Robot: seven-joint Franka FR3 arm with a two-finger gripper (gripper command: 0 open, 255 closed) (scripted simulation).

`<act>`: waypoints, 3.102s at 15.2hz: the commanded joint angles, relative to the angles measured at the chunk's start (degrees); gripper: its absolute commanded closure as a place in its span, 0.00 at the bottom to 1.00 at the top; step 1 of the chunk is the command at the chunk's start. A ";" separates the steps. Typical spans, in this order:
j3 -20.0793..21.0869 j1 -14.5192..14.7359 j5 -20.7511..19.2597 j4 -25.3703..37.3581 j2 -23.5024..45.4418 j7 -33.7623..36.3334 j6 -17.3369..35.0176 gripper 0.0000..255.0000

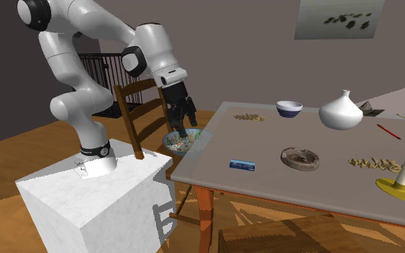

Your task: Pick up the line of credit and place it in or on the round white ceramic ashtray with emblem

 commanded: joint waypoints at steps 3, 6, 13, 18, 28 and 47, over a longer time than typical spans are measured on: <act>0.34 1.40 1.45 3.41 8.83 -0.94 9.08 0.00; 0.58 2.35 2.81 6.72 15.49 -2.04 15.00 0.00; 2.14 3.35 6.18 17.49 30.76 -5.16 25.50 0.00; 2.96 3.08 6.70 21.46 36.14 -5.78 28.04 0.00; 3.36 2.85 6.95 24.03 40.18 -6.07 29.52 0.00; 1.76 4.06 5.52 24.69 36.32 -4.50 24.97 1.00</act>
